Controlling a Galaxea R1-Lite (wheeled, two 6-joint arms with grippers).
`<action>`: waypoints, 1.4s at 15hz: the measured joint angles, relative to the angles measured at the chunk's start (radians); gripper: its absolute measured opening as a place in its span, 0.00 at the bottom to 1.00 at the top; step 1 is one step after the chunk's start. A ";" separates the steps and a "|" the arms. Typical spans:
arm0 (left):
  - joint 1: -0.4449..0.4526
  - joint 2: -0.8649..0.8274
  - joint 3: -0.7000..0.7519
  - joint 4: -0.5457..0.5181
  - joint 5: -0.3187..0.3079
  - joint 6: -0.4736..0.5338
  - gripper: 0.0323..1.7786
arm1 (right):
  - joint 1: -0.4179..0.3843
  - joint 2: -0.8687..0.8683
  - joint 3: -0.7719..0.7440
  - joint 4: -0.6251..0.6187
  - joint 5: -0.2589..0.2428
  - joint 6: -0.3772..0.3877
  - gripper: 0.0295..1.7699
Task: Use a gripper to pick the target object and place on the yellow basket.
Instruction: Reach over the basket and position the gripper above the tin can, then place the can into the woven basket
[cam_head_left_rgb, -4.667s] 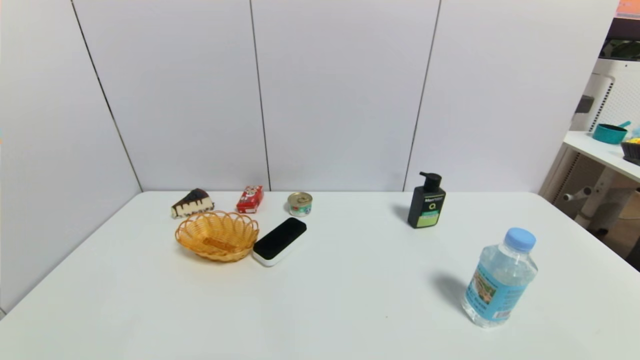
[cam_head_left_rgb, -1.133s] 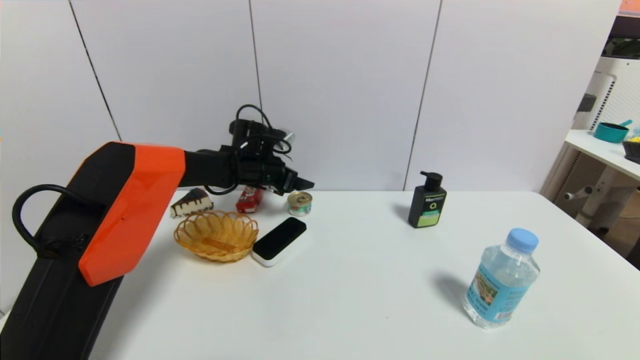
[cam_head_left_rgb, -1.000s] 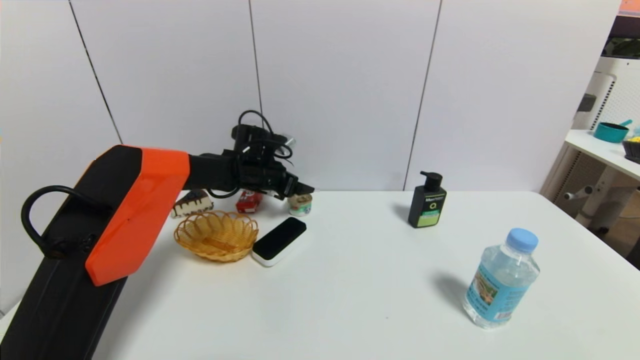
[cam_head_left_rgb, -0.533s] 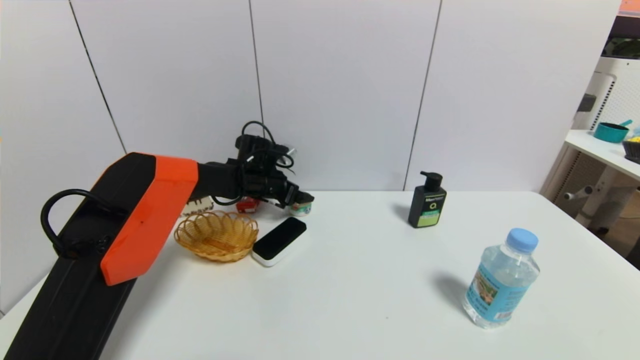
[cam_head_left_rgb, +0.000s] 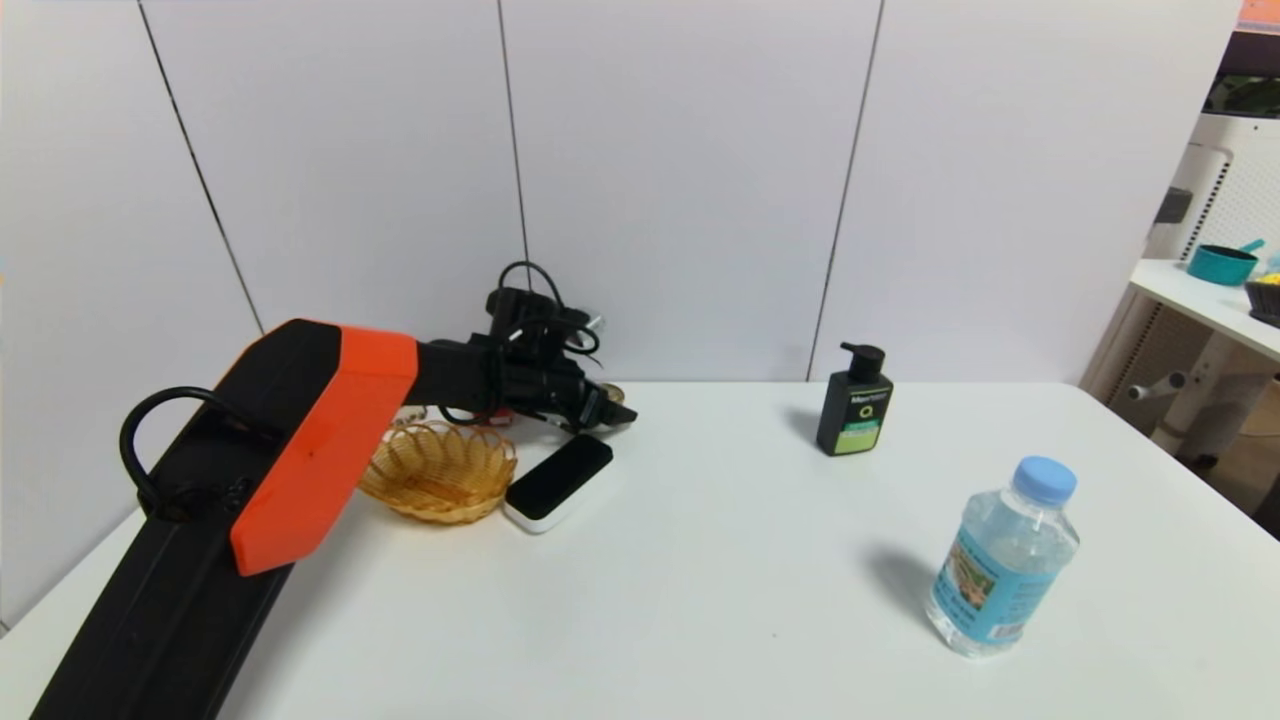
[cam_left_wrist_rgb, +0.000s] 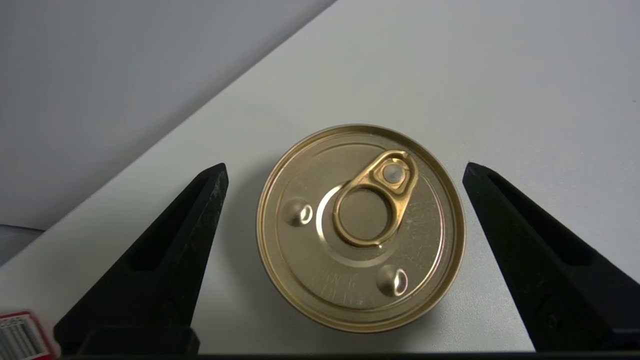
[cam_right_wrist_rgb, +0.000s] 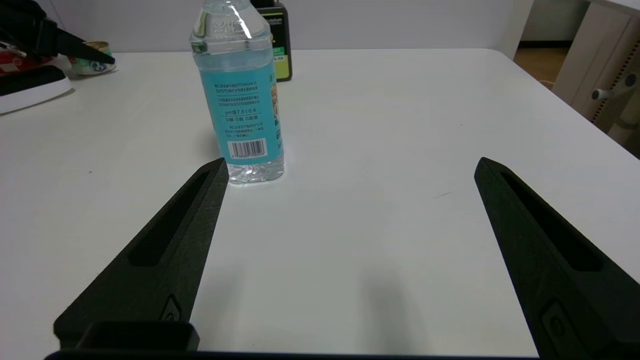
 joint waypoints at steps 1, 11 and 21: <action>-0.003 0.005 -0.001 -0.001 0.000 0.000 0.95 | 0.000 0.000 0.000 0.000 0.000 0.000 0.96; -0.005 0.043 -0.009 -0.076 0.000 -0.013 0.86 | 0.000 0.000 0.000 0.000 0.000 0.000 0.96; -0.003 0.028 -0.006 -0.076 0.003 -0.016 0.65 | 0.000 0.000 0.000 0.000 0.000 0.000 0.96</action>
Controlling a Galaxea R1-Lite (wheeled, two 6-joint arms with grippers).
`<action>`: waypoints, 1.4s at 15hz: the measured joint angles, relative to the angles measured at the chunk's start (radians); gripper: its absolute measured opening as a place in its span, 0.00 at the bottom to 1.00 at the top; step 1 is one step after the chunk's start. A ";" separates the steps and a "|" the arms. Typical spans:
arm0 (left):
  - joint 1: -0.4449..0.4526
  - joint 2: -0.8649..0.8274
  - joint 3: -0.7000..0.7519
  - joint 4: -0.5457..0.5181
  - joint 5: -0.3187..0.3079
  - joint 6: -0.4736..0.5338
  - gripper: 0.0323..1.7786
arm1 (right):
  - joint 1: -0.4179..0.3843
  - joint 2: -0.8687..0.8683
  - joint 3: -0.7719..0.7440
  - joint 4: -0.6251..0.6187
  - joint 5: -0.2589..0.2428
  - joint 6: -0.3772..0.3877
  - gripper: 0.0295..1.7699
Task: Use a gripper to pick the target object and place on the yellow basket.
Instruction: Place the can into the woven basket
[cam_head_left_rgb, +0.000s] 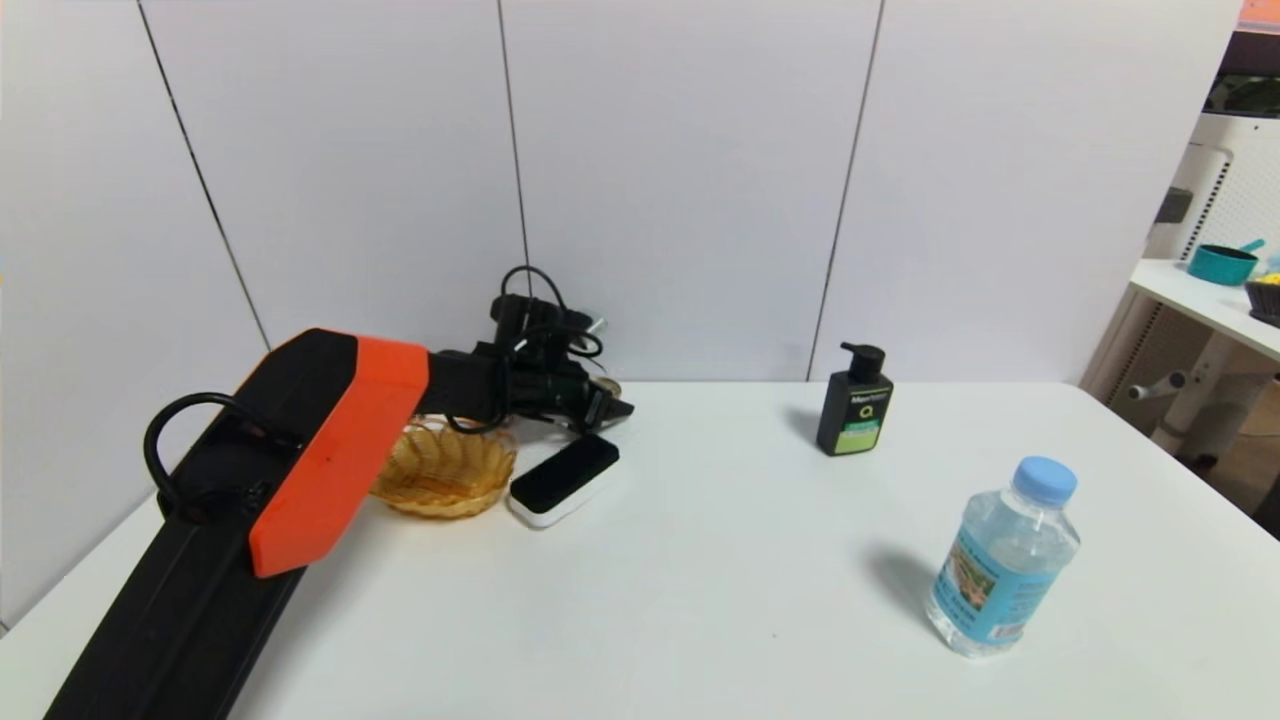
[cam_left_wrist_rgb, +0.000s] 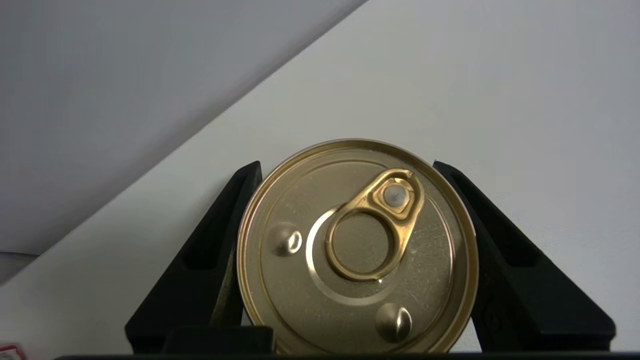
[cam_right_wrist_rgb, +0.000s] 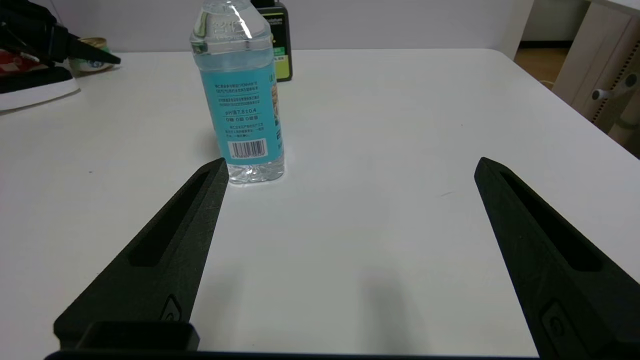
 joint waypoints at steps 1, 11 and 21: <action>0.000 -0.017 0.001 0.002 0.000 0.001 0.65 | -0.001 0.000 0.000 0.000 0.000 0.000 0.96; 0.034 -0.496 0.190 0.141 0.175 -0.004 0.65 | -0.001 0.000 0.000 0.000 0.000 0.000 0.96; 0.138 -0.799 0.737 0.074 0.206 -0.008 0.65 | 0.000 0.000 0.000 0.000 0.000 0.000 0.96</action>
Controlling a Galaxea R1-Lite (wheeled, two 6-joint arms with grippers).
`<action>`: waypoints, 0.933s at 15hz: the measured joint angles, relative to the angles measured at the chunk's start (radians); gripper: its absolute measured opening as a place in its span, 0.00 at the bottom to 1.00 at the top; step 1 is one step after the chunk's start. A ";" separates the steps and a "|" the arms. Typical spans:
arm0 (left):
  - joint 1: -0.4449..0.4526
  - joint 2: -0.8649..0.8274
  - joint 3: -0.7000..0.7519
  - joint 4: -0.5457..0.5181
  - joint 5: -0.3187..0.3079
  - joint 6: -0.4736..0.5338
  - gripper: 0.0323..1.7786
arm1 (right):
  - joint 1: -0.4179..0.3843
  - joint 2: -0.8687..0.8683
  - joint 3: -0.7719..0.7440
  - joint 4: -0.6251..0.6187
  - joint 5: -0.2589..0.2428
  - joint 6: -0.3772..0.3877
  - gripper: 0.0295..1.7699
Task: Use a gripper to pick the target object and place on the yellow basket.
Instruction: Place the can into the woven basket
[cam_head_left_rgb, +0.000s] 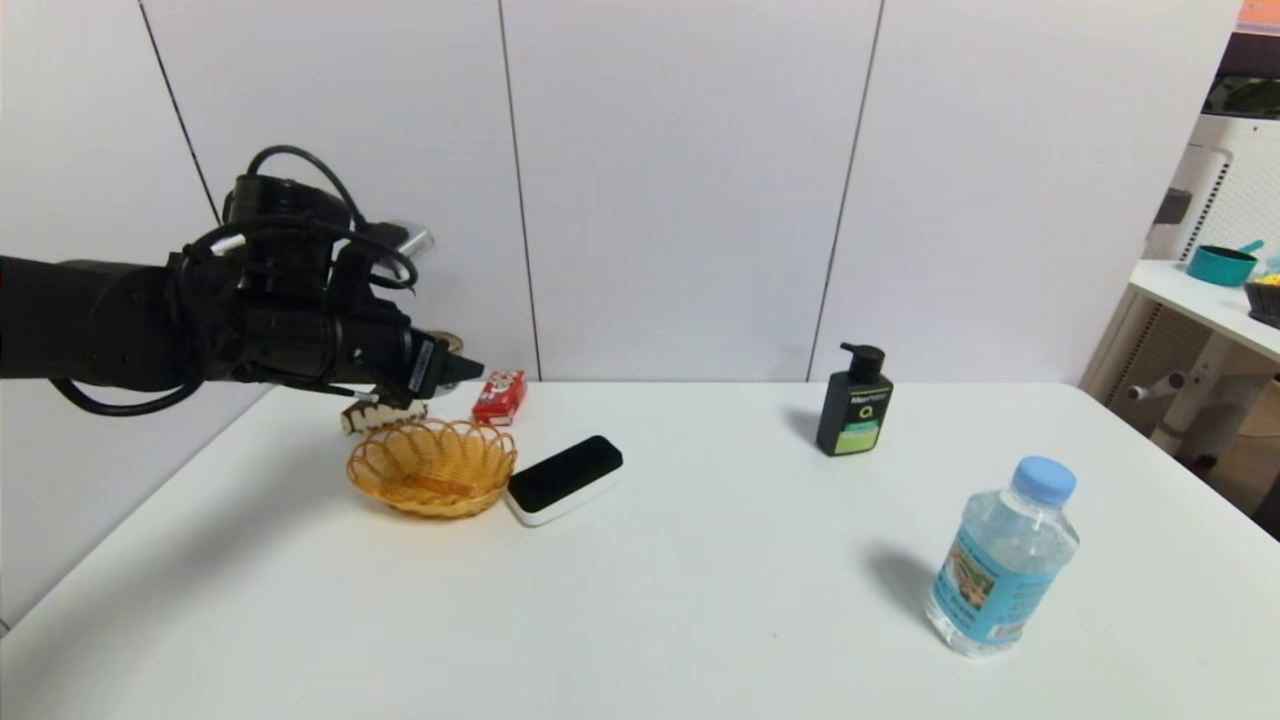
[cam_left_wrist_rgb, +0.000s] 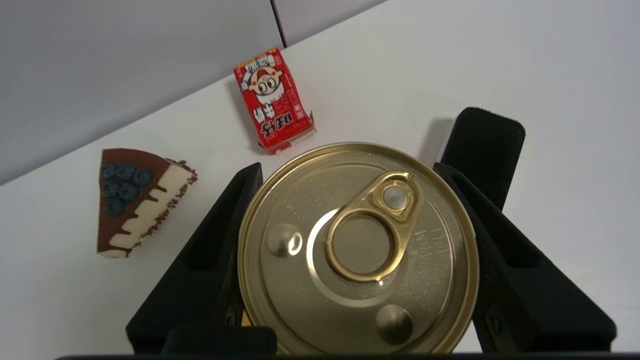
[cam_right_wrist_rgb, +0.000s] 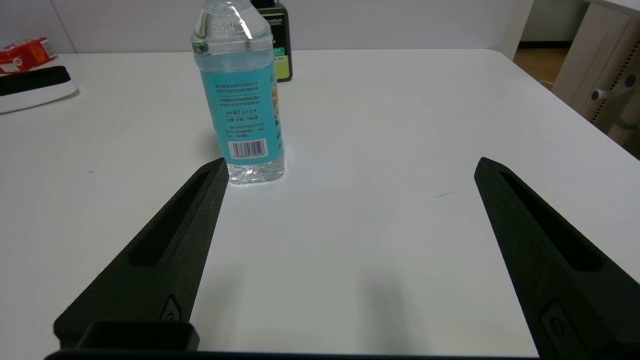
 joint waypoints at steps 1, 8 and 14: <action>0.000 0.000 0.047 -0.045 0.000 -0.002 0.65 | 0.000 0.000 0.000 0.000 0.000 0.000 0.96; 0.000 0.080 0.302 -0.347 -0.002 -0.009 0.65 | -0.001 0.000 0.000 0.000 0.000 0.000 0.96; 0.000 0.130 0.315 -0.416 -0.002 -0.054 0.65 | 0.000 0.000 0.000 0.000 0.000 0.000 0.96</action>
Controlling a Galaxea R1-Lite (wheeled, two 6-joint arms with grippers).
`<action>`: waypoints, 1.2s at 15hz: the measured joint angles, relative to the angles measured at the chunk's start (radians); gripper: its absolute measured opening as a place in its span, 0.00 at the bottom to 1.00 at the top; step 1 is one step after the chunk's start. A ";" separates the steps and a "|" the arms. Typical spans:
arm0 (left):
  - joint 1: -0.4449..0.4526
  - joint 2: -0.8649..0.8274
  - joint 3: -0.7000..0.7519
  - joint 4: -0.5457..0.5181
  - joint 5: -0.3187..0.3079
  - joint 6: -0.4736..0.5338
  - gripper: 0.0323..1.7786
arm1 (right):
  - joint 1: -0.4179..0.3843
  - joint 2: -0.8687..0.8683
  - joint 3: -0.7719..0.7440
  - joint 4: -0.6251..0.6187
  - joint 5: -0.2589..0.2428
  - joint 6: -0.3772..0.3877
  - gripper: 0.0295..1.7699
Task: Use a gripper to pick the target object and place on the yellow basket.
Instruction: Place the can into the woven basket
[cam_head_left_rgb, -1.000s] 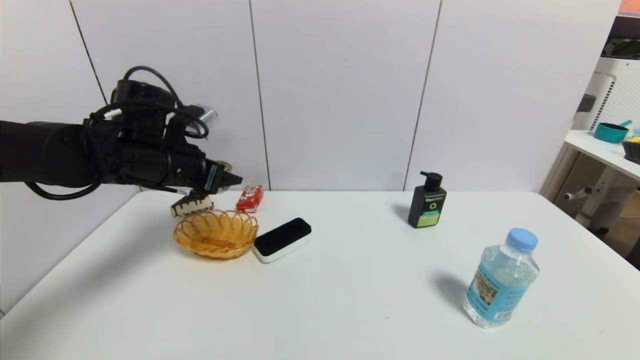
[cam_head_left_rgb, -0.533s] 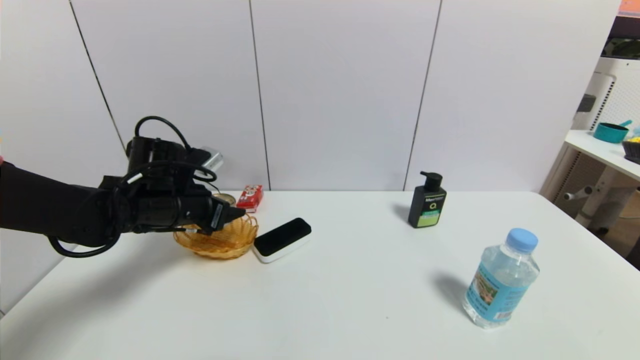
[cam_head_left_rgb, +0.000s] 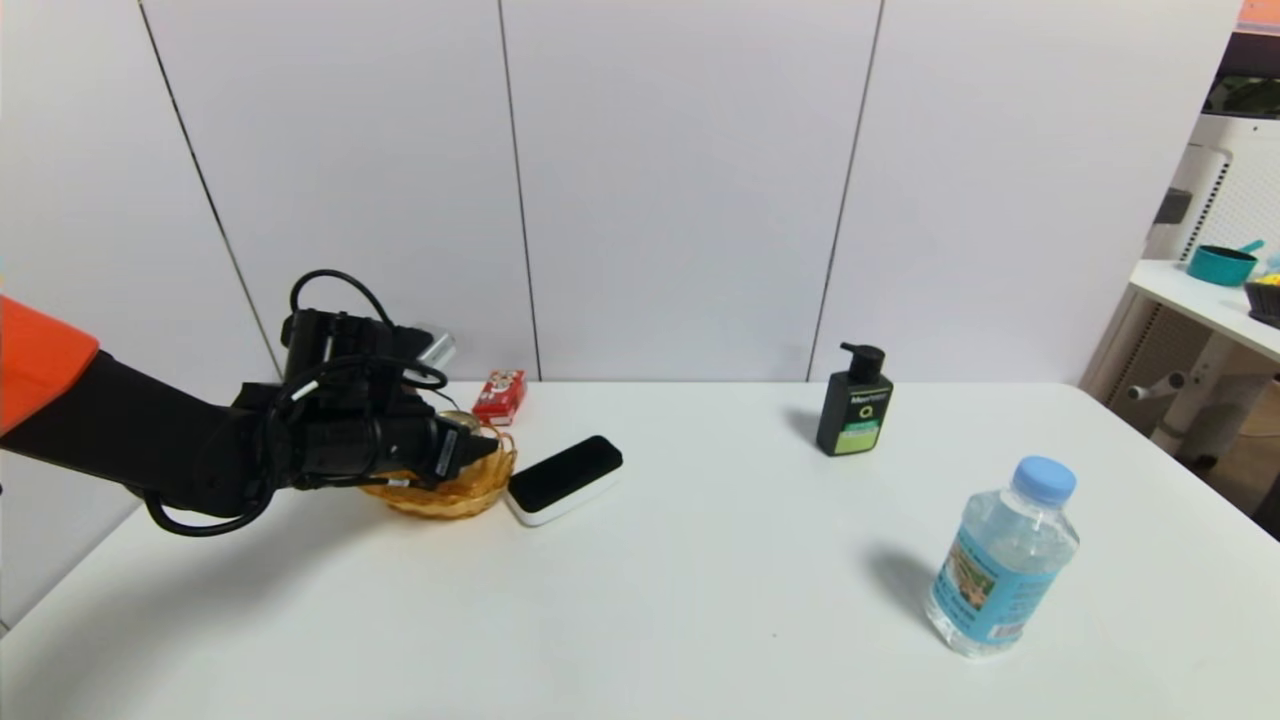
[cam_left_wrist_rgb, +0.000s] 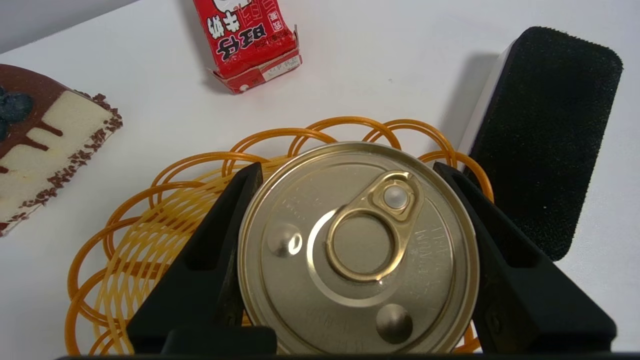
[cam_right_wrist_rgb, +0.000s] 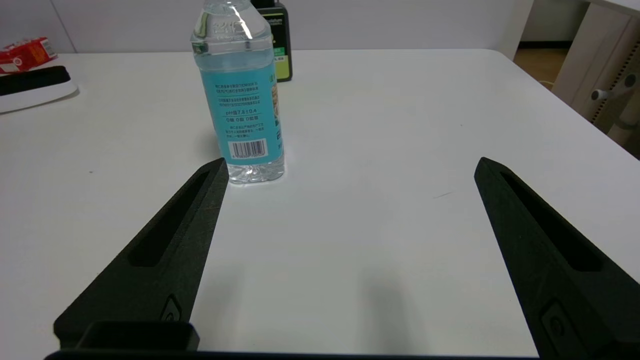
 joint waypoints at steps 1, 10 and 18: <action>0.000 -0.004 0.000 0.000 0.000 -0.001 0.65 | 0.000 0.000 0.000 0.000 0.000 0.000 0.96; 0.000 -0.044 0.010 0.009 0.000 -0.014 0.65 | 0.000 0.000 0.000 0.000 0.000 0.000 0.96; 0.000 -0.046 0.015 0.003 0.000 -0.022 0.83 | 0.000 0.000 0.000 0.000 0.000 0.000 0.96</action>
